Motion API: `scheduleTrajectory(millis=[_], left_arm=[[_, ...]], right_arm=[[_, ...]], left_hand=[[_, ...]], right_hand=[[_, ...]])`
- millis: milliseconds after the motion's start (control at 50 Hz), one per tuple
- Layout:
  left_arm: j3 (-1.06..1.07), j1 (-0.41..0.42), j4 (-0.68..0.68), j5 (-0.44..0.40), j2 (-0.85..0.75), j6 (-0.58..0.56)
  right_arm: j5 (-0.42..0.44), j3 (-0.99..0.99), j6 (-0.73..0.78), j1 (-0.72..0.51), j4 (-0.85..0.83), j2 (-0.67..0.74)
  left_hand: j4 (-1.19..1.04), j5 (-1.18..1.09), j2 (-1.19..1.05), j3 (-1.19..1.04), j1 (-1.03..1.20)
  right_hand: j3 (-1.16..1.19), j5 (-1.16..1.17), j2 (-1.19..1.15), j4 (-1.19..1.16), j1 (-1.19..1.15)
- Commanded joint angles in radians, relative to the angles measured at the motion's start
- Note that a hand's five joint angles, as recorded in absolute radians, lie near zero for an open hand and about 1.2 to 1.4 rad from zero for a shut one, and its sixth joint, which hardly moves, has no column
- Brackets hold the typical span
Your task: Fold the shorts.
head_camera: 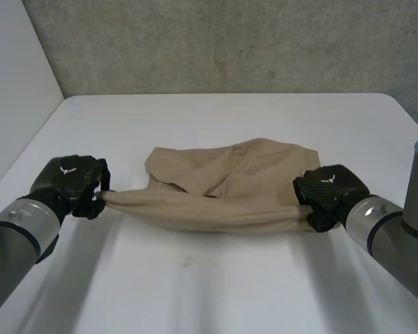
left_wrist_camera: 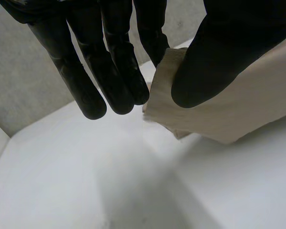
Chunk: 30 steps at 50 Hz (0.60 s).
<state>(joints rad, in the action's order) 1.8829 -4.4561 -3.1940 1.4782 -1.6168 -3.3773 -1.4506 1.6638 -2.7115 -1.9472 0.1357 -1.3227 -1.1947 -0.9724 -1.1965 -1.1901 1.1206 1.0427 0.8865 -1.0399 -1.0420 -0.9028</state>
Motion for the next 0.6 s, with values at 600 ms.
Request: scheduleTrajectory(millis=[600], left_arm=[[-0.008,0.003,-0.006,0.005,-0.041,0.010]], right_arm=[[0.068,0.175,0.038,0.093,-0.084,-0.006]], left_hand=[[-0.202,-0.249,-0.200,-0.206,0.276]], right_hand=[[0.354,0.335,-0.356,-0.354,-0.494]])
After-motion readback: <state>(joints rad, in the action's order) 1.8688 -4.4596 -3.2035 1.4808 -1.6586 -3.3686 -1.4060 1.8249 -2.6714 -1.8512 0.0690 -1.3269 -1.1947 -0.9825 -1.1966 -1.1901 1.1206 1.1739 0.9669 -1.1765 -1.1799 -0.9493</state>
